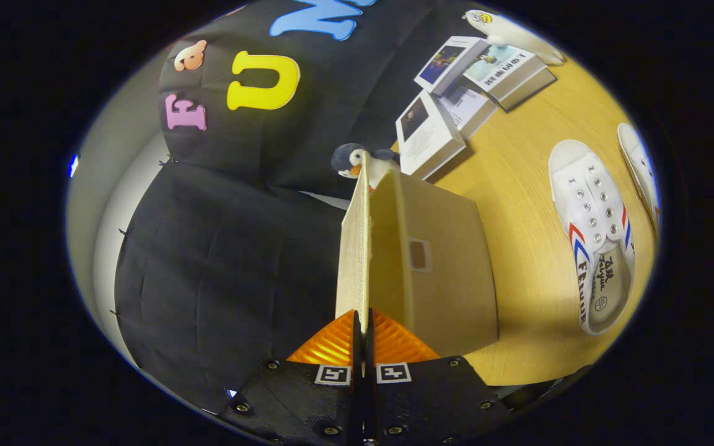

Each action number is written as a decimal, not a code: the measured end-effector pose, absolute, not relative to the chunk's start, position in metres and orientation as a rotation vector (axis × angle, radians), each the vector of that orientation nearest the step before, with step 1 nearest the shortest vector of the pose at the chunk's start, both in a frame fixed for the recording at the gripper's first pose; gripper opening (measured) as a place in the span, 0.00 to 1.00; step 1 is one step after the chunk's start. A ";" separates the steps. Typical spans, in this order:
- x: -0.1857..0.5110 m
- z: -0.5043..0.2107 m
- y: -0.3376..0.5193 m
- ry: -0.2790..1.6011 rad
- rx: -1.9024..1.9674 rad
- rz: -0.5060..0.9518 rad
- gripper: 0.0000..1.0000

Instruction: Open the storage box then place both shoes into the box .Put the left shoe in first, then the right shoe, with the right side of both shoes facing outward in a uniform manner.

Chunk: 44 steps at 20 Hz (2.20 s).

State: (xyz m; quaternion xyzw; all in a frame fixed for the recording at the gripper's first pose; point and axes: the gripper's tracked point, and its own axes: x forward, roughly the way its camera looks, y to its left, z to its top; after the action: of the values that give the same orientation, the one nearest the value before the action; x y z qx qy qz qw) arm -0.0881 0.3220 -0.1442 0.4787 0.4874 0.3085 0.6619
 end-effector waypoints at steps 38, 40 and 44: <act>-0.066 -0.072 0.481 0.707 0.219 0.892 0.97; -0.050 -0.082 0.450 0.689 0.183 0.835 0.98; -0.026 -0.097 0.391 0.672 0.171 0.728 0.98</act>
State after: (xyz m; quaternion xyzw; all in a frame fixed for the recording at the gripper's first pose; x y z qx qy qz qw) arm -0.0262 0.3905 -0.0967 0.0821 0.3222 0.3490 0.8762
